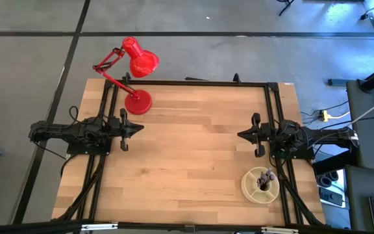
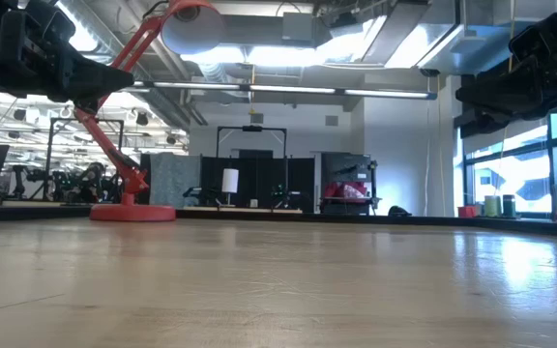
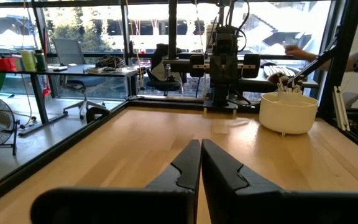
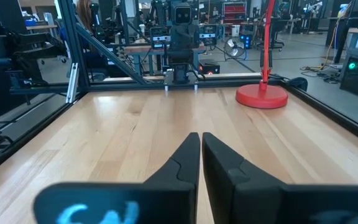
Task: Sort items
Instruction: Return to Home Position
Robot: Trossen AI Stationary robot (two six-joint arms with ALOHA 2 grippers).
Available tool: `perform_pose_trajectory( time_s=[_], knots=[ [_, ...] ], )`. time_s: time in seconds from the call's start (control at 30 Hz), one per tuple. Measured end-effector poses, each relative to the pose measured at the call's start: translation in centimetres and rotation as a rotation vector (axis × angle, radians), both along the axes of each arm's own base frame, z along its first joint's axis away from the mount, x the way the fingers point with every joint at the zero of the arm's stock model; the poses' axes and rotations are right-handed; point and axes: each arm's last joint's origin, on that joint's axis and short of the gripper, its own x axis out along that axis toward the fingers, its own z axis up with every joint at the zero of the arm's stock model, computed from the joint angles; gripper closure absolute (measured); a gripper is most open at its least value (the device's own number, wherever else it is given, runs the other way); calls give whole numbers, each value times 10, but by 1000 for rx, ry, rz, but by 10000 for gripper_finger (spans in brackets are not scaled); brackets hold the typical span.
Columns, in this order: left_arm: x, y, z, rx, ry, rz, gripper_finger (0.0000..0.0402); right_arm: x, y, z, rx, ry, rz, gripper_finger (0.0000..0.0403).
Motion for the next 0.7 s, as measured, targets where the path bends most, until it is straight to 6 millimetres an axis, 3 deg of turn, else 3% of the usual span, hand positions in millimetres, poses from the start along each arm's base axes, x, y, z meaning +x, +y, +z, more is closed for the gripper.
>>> perform_pose_trajectory(
  time_s=[0.7],
  knots=[
    [0,0,0,0,0,0,395,0,0,0,0,0,0,382]
  ],
)
